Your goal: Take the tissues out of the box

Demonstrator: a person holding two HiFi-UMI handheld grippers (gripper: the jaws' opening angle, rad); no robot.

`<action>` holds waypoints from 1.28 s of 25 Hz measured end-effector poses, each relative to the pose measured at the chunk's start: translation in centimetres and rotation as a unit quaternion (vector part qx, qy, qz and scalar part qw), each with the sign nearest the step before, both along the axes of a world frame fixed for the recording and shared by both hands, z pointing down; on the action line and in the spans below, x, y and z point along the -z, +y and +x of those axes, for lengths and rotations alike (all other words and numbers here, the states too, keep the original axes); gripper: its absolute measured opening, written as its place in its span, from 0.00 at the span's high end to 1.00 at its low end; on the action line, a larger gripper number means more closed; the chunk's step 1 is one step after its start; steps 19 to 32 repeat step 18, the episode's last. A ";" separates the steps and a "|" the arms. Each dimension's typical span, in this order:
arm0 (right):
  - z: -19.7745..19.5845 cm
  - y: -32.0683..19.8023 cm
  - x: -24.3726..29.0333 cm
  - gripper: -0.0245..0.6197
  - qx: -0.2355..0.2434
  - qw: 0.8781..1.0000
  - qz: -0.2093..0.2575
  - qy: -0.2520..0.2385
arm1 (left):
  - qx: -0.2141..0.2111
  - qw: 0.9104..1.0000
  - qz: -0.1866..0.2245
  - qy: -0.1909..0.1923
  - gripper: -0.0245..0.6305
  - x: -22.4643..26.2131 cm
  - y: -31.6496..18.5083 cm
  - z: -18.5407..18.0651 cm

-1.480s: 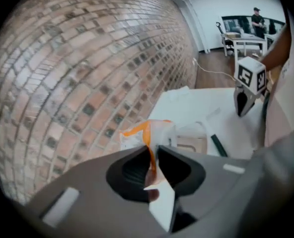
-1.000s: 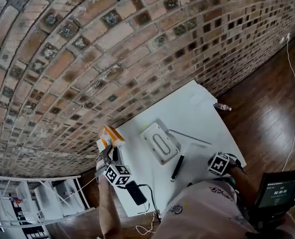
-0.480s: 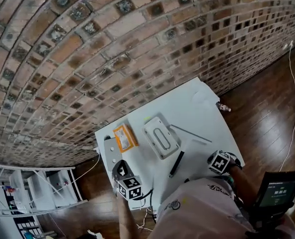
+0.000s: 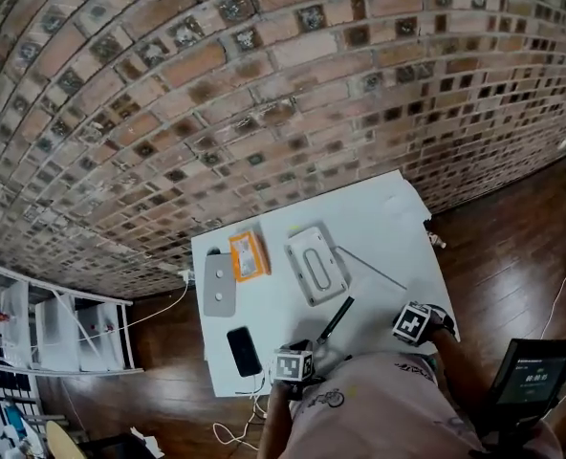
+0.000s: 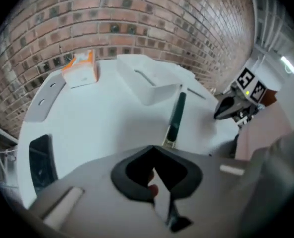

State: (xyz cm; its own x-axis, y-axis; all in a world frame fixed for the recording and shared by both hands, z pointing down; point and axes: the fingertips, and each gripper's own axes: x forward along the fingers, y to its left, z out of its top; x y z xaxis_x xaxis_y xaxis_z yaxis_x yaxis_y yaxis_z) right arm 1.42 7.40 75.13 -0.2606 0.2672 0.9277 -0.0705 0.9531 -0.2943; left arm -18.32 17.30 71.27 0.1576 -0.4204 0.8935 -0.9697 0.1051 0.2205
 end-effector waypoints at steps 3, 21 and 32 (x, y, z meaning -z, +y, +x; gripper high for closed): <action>0.2 -1.2 -0.2 0.96 0.025 0.999 0.044 0.017 | 0.005 0.998 -0.060 -0.027 0.96 -2.3 1.3 -1.9; 0.5 -0.7 -0.2 0.96 0.036 0.997 0.047 0.039 | 0.018 0.985 -0.115 -0.129 0.95 -4.8 2.9 -3.1; 0.5 -0.7 -0.2 0.96 0.036 0.997 0.047 0.039 | 0.018 0.985 -0.115 -0.129 0.95 -4.8 2.9 -3.1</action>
